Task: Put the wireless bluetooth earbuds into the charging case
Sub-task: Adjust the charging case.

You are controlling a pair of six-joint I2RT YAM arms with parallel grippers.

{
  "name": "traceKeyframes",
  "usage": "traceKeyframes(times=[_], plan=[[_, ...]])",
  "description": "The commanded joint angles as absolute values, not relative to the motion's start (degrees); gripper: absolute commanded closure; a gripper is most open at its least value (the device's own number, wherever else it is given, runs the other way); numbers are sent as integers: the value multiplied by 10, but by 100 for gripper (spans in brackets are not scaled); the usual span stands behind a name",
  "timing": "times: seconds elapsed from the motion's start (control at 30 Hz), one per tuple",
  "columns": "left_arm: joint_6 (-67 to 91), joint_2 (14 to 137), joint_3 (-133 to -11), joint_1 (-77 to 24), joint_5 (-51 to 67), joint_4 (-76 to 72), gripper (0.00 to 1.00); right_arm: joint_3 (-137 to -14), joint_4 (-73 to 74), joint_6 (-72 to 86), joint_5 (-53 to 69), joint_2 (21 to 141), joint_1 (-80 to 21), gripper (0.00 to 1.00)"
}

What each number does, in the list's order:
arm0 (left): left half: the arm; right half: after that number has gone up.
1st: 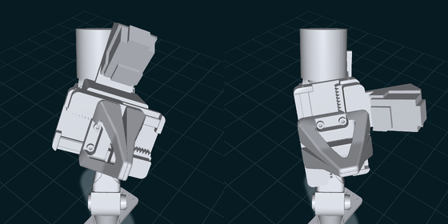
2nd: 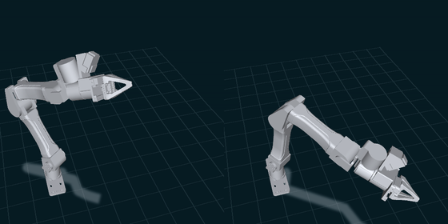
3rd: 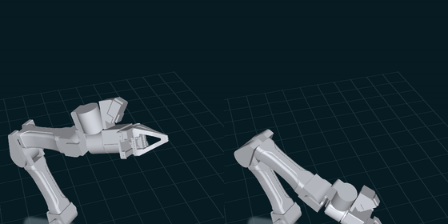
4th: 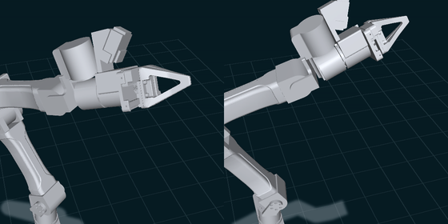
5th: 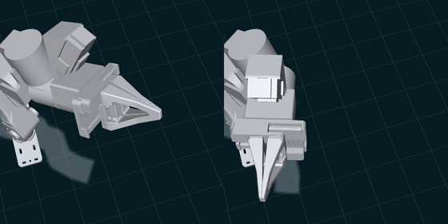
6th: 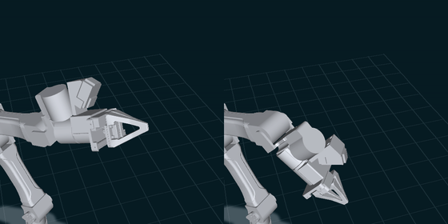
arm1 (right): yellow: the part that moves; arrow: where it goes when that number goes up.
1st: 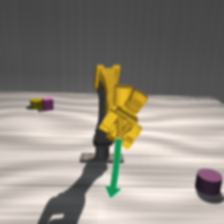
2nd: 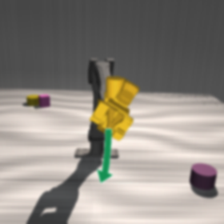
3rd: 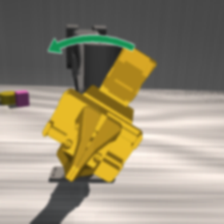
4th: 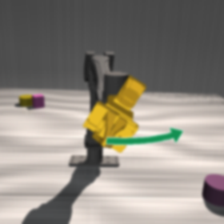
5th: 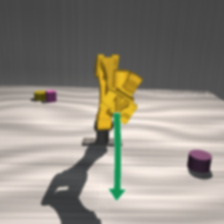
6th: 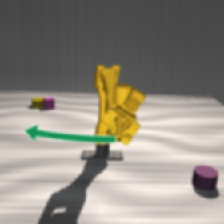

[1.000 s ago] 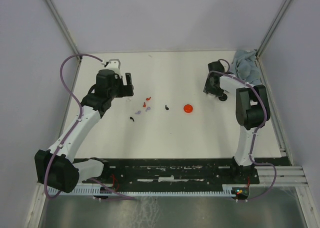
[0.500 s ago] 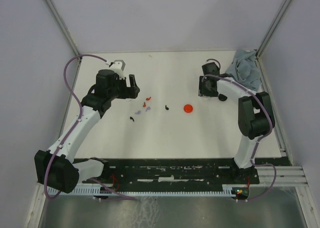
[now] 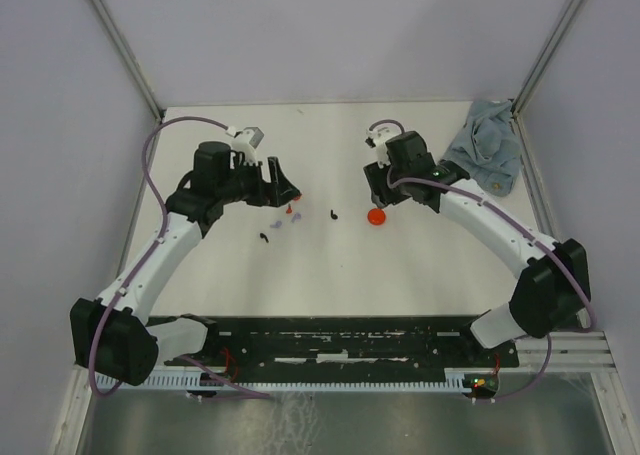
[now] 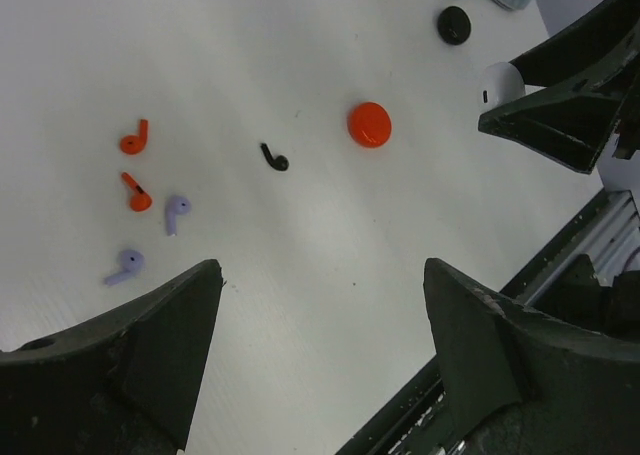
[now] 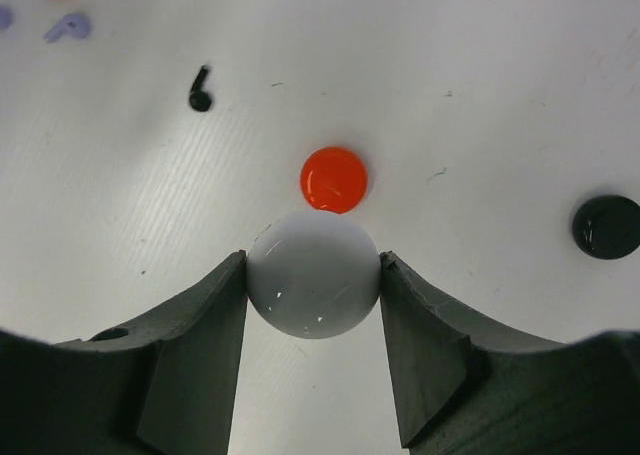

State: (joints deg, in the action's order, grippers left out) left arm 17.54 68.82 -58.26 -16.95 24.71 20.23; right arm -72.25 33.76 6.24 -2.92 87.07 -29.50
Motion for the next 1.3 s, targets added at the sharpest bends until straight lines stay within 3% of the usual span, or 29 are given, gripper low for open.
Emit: traceKeyframes(times=[0.0, 0.33, 0.6, 1.27], plan=[[214, 674, -574, -172, 339, 175, 12, -718, 352, -21, 16, 811, -331, 48], [250, 660, -548, -185, 430, 138, 13, -759, 390, -194, 55, 793, -430, 50], [311, 667, -508, -227, 452, 55, 21, -732, 339, -338, 125, 768, -475, 47], [366, 706, -470, -276, 473, -41, 42, -753, 297, -404, 118, 801, -538, 49]])
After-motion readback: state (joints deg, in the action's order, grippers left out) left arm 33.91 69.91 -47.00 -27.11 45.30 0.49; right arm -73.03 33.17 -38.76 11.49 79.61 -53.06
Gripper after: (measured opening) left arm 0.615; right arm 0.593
